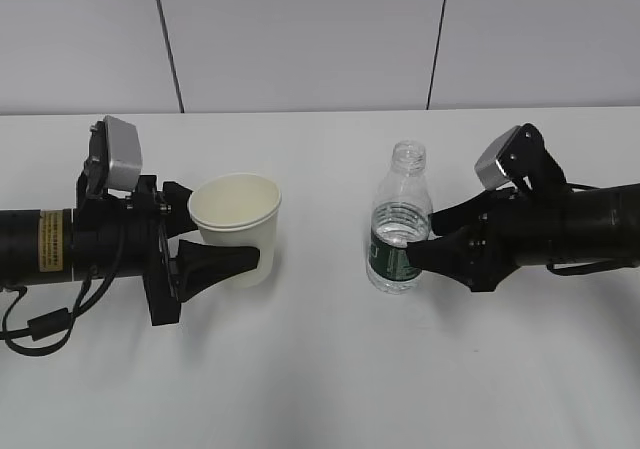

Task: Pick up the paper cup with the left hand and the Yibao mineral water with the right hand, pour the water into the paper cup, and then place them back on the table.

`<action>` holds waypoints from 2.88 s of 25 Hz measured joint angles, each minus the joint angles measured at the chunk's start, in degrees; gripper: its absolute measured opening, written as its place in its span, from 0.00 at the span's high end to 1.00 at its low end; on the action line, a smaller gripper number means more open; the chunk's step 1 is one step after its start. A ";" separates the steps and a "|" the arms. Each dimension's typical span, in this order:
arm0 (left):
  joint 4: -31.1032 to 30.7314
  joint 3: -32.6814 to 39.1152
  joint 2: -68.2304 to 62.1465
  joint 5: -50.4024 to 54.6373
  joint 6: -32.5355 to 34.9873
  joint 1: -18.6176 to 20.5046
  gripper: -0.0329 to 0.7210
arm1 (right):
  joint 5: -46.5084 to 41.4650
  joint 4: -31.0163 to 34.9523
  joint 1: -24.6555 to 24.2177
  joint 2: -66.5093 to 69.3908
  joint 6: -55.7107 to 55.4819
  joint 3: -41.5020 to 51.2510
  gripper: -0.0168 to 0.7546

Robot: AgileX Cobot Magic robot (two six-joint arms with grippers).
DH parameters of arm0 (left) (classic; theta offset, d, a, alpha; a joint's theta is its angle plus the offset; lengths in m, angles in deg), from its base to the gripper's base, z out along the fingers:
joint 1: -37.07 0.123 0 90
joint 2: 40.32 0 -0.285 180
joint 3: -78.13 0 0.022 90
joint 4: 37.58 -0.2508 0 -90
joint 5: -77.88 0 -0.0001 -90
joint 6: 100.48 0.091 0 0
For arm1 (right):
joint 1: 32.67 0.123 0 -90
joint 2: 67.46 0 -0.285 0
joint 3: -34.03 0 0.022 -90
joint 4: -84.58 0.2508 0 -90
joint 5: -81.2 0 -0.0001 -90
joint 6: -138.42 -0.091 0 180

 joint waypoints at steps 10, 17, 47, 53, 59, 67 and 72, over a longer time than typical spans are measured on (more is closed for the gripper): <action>-0.05 0.00 0.00 0.06 0.00 0.00 0.39 | -1.52 -0.11 0.00 2.90 3.61 -3.77 0.30; -0.05 0.00 0.00 0.11 0.00 0.00 0.39 | -3.55 -0.02 0.00 6.37 3.74 -6.69 0.30; -0.10 0.00 -0.05 0.11 0.00 0.00 0.39 | -7.76 0.01 0.00 12.45 8.58 -11.81 0.11; -0.10 0.00 -0.05 0.11 0.00 0.00 0.39 | -8.33 0.01 0.00 12.54 8.58 -11.90 0.13; -0.10 0.00 -0.05 0.11 0.00 0.00 0.39 | -8.33 0.01 1.08 12.90 8.68 -12.67 0.15; -0.10 0.00 -0.05 0.01 0.00 0.00 0.39 | -9.07 0.01 2.61 15.85 8.68 -15.32 0.18; -0.10 0.00 -0.05 -0.06 0.00 0.00 0.39 | -9.55 0.01 2.61 16.19 8.68 -15.32 0.22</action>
